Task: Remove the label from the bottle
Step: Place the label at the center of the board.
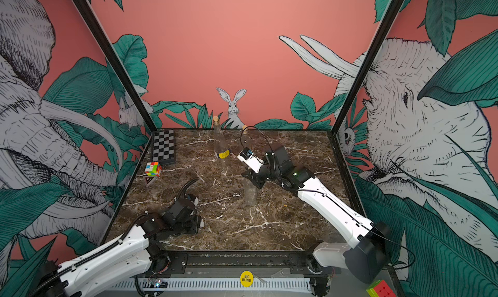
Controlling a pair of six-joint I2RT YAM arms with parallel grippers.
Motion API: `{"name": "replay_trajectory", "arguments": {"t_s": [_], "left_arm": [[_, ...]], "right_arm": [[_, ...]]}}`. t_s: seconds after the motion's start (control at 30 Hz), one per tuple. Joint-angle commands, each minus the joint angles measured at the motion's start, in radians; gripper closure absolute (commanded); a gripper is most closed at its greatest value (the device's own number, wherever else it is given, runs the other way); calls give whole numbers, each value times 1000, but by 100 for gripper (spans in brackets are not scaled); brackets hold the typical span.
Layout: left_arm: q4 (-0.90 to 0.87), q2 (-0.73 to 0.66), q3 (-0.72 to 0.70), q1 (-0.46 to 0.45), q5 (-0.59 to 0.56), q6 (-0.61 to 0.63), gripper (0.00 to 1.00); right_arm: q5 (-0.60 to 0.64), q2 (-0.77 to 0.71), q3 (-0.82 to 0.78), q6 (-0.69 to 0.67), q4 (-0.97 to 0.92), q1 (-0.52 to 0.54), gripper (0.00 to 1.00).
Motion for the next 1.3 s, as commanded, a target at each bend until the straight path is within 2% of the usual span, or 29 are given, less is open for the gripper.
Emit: {"name": "replay_trajectory", "arguments": {"t_s": [0.0, 0.13, 0.3, 0.57, 0.7, 1.03, 1.27], "left_arm": [[-144, -57, 65, -2, -172, -23, 100], [-285, -13, 136, -3, -282, -53, 100], [-385, 118, 188, -15, -320, -104, 100], [-236, 223, 157, -87, -268, -158, 100], [-82, 268, 105, -105, -201, -110, 100], [68, 319, 50, -106, -133, -38, 100], [104, 296, 22, -107, -122, -31, 73]], "right_arm": [[-19, -16, -7, 2, 109, 1, 100], [-22, -15, -14, 4, 126, 0, 100], [-23, -12, -20, 7, 149, -6, 100], [-33, -8, -22, 12, 169, -19, 100], [-37, -7, -19, 12, 165, -25, 100], [-45, 15, 6, 22, 162, -29, 100], [-48, 23, 15, 31, 161, -29, 100]]}}
